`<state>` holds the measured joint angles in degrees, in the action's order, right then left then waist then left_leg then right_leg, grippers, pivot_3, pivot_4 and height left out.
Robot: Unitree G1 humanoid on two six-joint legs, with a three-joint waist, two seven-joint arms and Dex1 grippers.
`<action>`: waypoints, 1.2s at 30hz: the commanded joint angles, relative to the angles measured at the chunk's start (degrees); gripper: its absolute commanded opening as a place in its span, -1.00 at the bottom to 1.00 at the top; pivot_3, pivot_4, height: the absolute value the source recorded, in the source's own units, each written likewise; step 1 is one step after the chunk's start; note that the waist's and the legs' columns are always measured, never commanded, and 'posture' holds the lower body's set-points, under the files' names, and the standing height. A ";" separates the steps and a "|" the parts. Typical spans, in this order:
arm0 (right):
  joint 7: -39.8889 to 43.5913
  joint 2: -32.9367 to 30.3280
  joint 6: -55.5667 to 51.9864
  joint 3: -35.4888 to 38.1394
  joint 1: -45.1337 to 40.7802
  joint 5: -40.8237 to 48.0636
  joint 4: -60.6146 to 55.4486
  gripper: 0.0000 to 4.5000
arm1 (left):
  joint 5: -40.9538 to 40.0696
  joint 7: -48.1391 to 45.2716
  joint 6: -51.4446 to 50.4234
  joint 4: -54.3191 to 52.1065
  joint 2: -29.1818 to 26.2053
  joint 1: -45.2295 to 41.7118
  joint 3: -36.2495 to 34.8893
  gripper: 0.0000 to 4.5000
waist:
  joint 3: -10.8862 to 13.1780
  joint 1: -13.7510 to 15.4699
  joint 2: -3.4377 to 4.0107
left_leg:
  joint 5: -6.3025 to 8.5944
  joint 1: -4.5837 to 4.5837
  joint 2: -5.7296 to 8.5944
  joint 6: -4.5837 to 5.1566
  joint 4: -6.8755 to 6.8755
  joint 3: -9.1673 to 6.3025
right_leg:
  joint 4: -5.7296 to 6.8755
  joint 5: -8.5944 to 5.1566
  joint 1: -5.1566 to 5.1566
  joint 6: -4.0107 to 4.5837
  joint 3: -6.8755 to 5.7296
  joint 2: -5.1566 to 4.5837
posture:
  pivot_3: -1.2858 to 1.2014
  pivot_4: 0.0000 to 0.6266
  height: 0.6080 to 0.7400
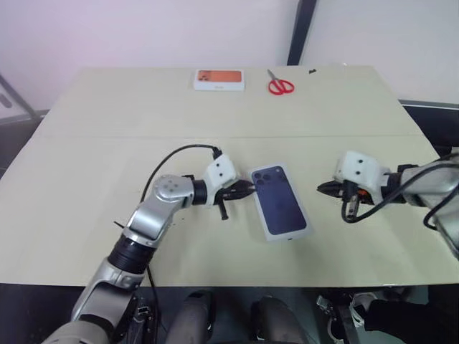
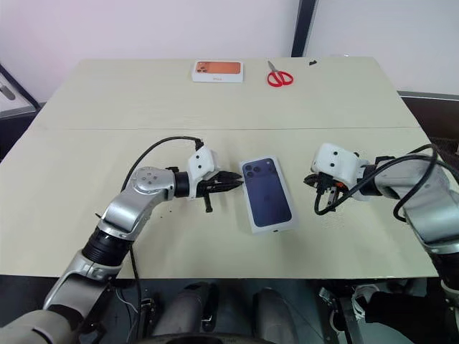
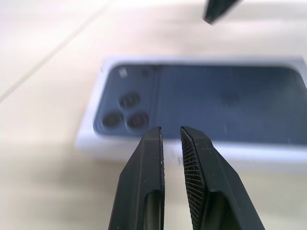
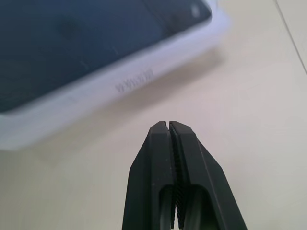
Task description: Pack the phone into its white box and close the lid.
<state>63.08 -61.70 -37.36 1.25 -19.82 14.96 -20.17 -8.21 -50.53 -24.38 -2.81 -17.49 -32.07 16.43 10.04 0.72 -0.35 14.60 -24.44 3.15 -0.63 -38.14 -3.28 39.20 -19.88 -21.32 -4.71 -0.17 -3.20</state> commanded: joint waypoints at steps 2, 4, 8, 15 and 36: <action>3.25 -0.67 -4.65 4.15 3.54 8.50 -8.31 -0.95 | 1.17 2.71 1.50 1.94 2.72 -2.03 1.17 -0.71 | -0.01 0.04 -0.02 | 0.01 0.00 0.00 0.01 -0.01 0.00 | 0.00 0.00 0.02 0.00 -0.01 0.00 | 0.03 -0.52 1.00; 2.38 -0.60 -5.29 3.29 5.68 8.84 -10.45 -0.95 | 2.54 2.81 2.00 3.37 3.18 -2.62 2.85 -0.71 | -0.01 0.03 -0.02 | 0.04 0.00 0.00 0.08 -0.04 0.00 | 0.00 0.00 0.03 -0.01 -0.01 0.00 | 0.03 -0.52 1.00; -2.12 0.19 -5.39 -0.96 8.91 5.28 -11.19 -0.95 | 5.69 2.04 2.79 6.46 3.10 -3.75 6.69 -0.71 | -0.03 0.01 -0.04 | 0.14 0.06 0.00 0.24 -0.04 -0.01 | 0.01 0.00 0.10 -0.01 -0.01 0.00 | 0.03 -0.52 1.00; -5.27 -0.87 -3.47 -5.78 12.97 0.22 -10.46 -0.95 | 8.26 0.77 4.07 8.42 1.78 -3.33 8.99 -0.71 | -0.09 0.01 -0.08 | 0.07 0.14 0.00 0.13 -0.05 -0.02 | -0.03 0.00 0.21 -0.01 -0.01 0.00 | 0.03 -0.52 1.00; -12.38 13.41 4.95 3.55 -3.79 3.47 9.63 -0.95 | -9.29 -2.05 -3.96 -15.34 -15.59 21.22 -17.70 -0.71 | -0.21 -0.79 -0.19 | 0.05 0.55 0.00 0.06 0.25 -0.08 | -0.18 -0.02 0.49 0.01 0.04 -0.04 | 0.03 -0.52 1.00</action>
<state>50.55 -48.71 -34.02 3.16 -22.13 17.38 -12.15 -14.74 -53.21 -28.45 -15.07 -32.72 -11.85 2.58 9.83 -0.07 -0.54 14.69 -23.89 3.15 -0.51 -37.91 -3.35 39.00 -19.89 -20.81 -4.70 -0.14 -3.25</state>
